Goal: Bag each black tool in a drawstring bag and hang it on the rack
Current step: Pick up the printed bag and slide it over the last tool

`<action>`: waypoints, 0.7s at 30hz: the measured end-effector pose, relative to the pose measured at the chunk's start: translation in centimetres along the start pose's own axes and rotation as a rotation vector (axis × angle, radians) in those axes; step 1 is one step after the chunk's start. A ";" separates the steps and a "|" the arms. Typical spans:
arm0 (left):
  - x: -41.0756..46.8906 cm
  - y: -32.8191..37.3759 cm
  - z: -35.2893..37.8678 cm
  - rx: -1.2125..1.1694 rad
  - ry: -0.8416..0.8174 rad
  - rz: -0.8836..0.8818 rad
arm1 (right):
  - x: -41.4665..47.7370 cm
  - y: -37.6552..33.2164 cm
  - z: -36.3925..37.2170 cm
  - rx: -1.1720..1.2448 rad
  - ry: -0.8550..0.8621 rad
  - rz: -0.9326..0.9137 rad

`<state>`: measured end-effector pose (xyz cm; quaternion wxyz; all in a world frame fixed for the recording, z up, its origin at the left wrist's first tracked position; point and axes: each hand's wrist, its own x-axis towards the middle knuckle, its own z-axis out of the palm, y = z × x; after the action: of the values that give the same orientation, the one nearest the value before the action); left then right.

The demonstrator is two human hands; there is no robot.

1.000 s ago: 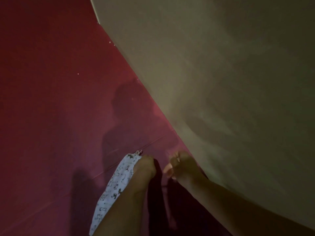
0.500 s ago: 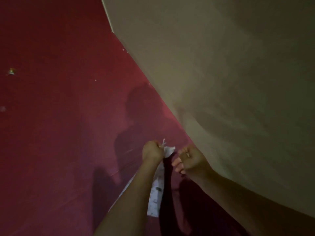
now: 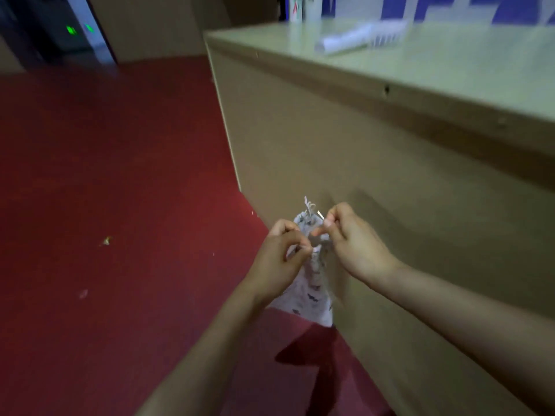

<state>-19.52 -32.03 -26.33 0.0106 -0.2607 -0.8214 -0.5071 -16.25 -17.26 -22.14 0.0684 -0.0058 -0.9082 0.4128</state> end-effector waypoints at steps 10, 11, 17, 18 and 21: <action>2.1 17.8 -10.9 0.259 0.008 0.239 | -1.5 -13.1 -11.2 -0.066 -0.010 -0.129; 1.9 20.0 -11.4 0.240 0.045 0.247 | -2.2 -14.3 -12.7 -0.053 -0.032 -0.117; 0.8 30.6 -10.9 0.257 0.054 0.369 | -7.0 -19.0 -20.0 -0.186 -0.257 -0.157; 0.9 32.2 -10.5 0.258 0.054 0.392 | -7.9 -19.6 -21.4 -0.208 -0.252 -0.159; 1.5 36.9 -8.1 0.211 0.043 0.446 | -10.5 -19.9 -26.2 -0.182 -0.186 -0.144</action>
<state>-6.66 -25.30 8.61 0.1669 -0.4223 -0.7915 -0.4090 -1.52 -11.44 8.60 0.0125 0.0916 -0.9423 0.3216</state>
